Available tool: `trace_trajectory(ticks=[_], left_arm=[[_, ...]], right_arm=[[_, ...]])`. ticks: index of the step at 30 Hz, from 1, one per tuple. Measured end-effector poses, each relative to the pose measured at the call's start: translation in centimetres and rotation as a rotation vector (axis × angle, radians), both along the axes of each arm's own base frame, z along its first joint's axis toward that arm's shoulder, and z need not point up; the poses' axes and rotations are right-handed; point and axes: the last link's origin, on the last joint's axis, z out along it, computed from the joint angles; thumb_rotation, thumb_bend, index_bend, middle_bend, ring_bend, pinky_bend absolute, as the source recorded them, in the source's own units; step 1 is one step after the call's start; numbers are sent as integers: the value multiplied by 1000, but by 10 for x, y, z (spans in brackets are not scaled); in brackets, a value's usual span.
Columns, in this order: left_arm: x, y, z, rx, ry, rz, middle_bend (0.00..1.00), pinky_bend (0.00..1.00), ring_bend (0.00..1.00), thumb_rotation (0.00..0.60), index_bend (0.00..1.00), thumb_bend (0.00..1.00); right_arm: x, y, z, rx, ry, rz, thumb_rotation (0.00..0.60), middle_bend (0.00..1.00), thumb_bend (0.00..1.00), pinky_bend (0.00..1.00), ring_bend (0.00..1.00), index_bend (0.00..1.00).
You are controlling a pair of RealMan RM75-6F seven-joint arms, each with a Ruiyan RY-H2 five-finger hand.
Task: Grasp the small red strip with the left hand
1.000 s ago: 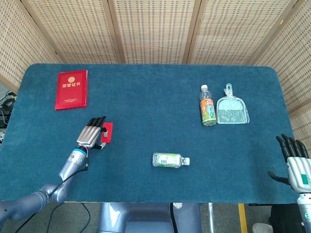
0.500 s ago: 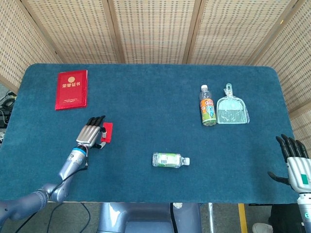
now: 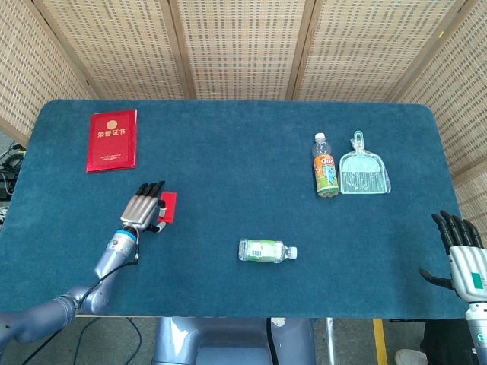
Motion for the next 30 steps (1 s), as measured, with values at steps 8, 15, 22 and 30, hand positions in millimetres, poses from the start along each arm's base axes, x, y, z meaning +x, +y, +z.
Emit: trace_trajectory(ticks=[8, 15, 22, 30], left_arm=[[6, 5, 4, 13, 14, -1, 0, 0, 0, 600, 597, 685], [8, 7, 6, 17, 21, 1, 0, 0, 0, 600, 592, 685], [8, 10, 5, 16, 33, 9, 0, 0, 0, 600, 595, 684], [14, 21, 10, 37, 36, -8, 0, 0, 0, 600, 606, 685]], right_arm=[[0, 0, 0, 1, 0, -2, 600, 0, 0, 0, 0, 0], [0, -1, -1, 3, 0, -4, 600, 0, 0, 0, 0, 0], [0, -1, -1, 4, -2, -5, 600, 0, 0, 0, 0, 0], [-1, -1, -1, 7, -1, -7, 600, 0, 0, 0, 0, 0]])
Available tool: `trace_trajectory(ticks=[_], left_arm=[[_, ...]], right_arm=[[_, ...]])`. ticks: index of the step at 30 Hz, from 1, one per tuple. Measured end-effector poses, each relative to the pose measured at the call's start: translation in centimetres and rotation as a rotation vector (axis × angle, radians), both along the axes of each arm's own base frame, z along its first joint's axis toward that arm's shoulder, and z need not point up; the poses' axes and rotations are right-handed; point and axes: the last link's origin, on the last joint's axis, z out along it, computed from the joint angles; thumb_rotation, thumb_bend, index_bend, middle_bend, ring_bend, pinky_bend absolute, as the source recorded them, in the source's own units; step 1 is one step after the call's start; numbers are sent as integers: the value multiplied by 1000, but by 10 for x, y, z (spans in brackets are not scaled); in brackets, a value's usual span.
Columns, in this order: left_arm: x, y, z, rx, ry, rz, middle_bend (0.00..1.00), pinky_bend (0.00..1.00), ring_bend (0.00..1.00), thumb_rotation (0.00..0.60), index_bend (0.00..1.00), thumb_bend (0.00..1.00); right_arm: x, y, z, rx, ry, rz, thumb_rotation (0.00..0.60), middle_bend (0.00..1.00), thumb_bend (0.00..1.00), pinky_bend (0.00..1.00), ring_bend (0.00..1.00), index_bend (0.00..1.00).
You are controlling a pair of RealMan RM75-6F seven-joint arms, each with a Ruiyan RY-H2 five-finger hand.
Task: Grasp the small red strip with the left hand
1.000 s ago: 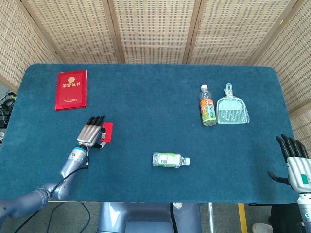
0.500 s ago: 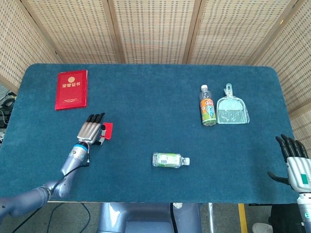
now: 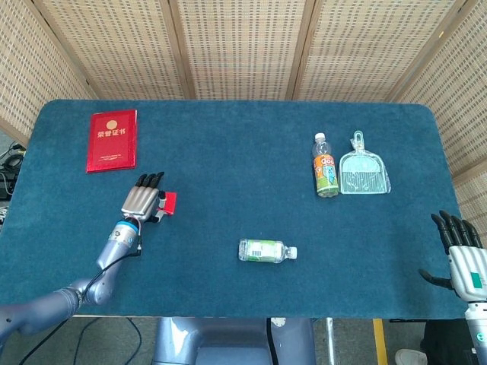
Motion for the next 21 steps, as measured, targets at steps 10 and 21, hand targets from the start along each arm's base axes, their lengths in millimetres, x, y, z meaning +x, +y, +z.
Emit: trace_trajectory(ticks=[10, 21], left_arm=[[23, 49, 21, 118, -4, -50, 0, 0, 0, 600, 620, 663], [72, 90, 45, 208, -160, -103, 0, 0, 0, 600, 619, 650]], right_arm=[[-1, -3, 1, -5, -13, -11, 600, 0, 0, 0, 0, 0], [0, -5, 5, -22, -20, -18, 600, 0, 0, 0, 0, 0]])
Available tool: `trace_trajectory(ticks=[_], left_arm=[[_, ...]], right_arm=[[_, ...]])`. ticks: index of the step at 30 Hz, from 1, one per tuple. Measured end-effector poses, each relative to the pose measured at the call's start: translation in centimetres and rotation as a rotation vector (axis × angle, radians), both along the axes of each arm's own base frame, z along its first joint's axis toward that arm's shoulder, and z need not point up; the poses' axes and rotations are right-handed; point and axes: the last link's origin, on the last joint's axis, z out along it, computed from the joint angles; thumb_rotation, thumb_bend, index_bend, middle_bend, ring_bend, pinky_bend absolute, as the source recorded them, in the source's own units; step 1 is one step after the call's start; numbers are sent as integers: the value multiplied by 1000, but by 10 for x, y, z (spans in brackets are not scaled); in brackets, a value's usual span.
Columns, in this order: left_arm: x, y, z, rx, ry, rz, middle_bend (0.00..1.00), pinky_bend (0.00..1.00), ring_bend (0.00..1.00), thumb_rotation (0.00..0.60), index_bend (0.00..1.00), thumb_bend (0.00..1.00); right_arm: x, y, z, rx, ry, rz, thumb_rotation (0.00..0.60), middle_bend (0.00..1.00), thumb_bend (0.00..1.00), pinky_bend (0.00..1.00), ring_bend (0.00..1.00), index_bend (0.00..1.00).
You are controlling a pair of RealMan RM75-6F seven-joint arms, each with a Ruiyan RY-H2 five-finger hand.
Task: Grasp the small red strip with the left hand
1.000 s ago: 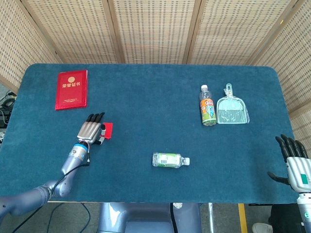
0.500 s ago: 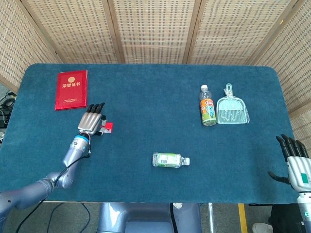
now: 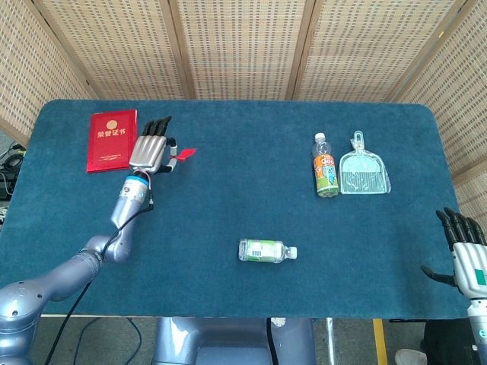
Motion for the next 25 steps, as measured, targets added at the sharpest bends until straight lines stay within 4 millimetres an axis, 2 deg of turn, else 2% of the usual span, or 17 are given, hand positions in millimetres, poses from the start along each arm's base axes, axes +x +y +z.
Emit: trace_trajectory(ticks=[5, 8, 13, 22, 25], left_arm=[[15, -16, -3, -82, -107, -38, 0, 0, 0, 600, 618, 635], [25, -35, -4, -175, -196, -60, 0, 0, 0, 600, 618, 631], [39, -82, -1, -363, -368, -75, 0, 0, 0, 600, 619, 626], [40, -156, 2, -657, -553, -34, 0, 0, 0, 600, 619, 622], [39, -170, 2, -723, -571, -22, 0, 0, 0, 600, 619, 623]], right_arm=[[0, 1, -1, 3, 4, 2, 600, 0, 0, 0, 0, 0], [0, 1, -1, 3, 5, 6, 600, 0, 0, 0, 0, 0], [1, 3, -1, 2, 4, 13, 600, 0, 0, 0, 0, 0], [1, 6, 1, -7, 4, 15, 600, 0, 0, 0, 0, 0], [1, 7, 2, -9, 4, 17, 600, 0, 0, 0, 0, 0]])
